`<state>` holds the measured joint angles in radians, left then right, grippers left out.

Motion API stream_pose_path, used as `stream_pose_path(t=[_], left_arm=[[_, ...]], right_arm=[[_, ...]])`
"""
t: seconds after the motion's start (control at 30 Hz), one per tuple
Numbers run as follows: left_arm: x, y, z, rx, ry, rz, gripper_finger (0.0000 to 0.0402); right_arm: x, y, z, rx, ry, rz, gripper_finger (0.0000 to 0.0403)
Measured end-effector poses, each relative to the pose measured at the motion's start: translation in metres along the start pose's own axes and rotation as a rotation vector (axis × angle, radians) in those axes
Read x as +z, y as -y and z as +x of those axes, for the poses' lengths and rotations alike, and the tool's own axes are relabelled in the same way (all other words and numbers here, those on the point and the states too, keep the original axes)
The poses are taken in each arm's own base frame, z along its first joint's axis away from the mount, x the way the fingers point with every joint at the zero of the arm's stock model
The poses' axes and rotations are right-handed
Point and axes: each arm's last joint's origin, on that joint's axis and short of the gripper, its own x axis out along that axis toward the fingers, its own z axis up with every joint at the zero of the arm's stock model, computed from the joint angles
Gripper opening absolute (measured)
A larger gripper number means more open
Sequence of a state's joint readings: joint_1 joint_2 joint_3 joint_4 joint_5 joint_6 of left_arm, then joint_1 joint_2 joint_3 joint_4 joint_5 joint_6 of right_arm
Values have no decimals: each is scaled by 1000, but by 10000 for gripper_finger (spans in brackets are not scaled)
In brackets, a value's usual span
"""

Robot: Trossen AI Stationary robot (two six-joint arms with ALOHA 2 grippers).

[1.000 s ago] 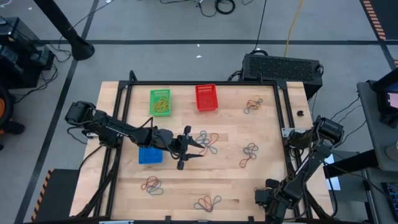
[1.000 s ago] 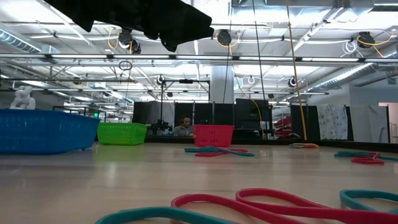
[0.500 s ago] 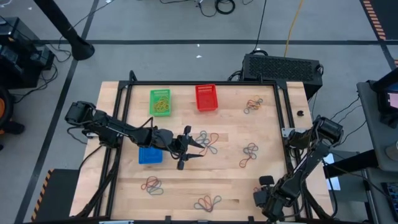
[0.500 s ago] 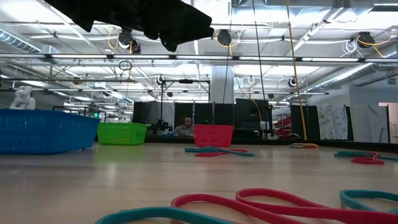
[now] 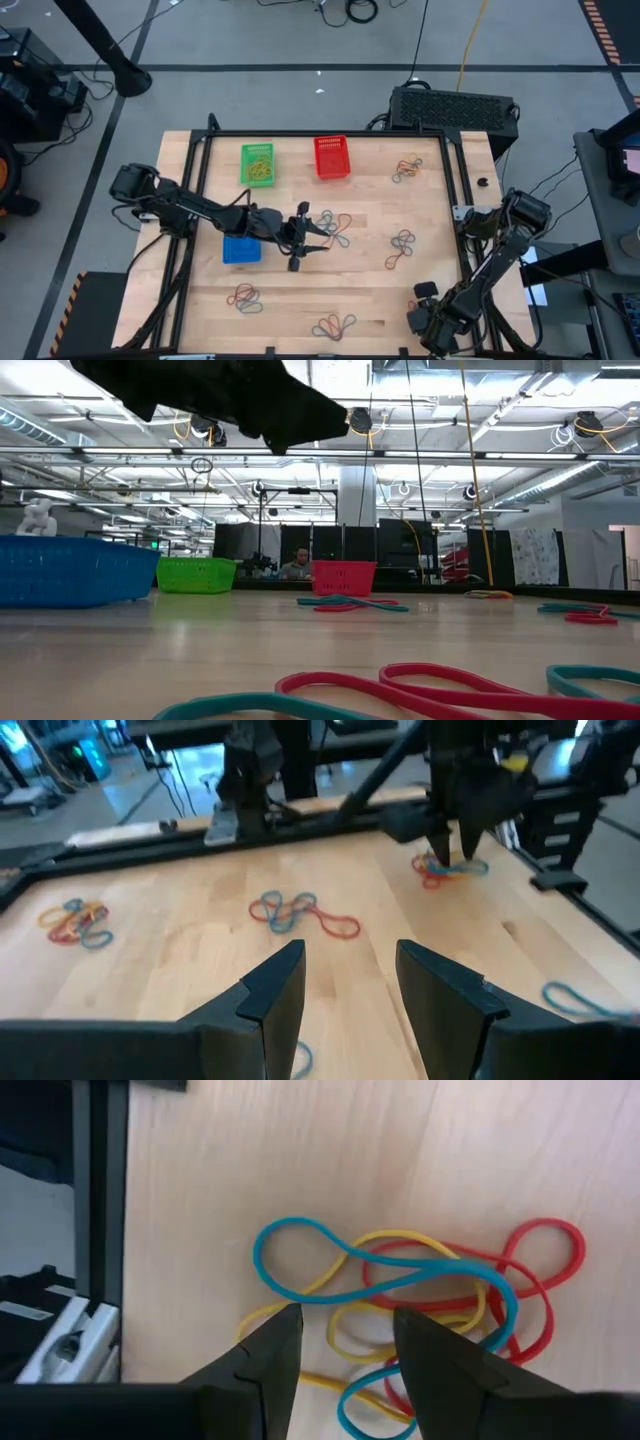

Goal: Sort rubber bands into baskets
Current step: Put the yellow rubber band into the green bin

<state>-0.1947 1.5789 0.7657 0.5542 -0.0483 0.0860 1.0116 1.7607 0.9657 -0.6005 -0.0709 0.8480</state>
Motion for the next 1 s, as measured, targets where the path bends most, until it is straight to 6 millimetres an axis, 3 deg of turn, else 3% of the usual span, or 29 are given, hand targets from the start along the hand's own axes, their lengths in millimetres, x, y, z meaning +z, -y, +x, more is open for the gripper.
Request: stream_pose_path(t=[0.2, 0.43, 0.57, 0.67, 1.0], left_arm=[[0, 0, 1, 2, 5, 0, 167], [0, 0, 1, 2, 11, -2, 167], [1, 0, 1, 2, 12, -2, 167], [1, 0, 1, 2, 13, -3, 167], [1, 3, 7, -75, 97, -3, 167]], right_arm=[[-9, -4, 3, -31, -11, -7, 127], [-12, -6, 4, -23, -34, -9, 13], [-13, -5, -3, -4, -25, 20, 6], [-16, -1, -14, 11, -48, 62, 2], [-19, 0, -79, 186, 158, 297, 1]])
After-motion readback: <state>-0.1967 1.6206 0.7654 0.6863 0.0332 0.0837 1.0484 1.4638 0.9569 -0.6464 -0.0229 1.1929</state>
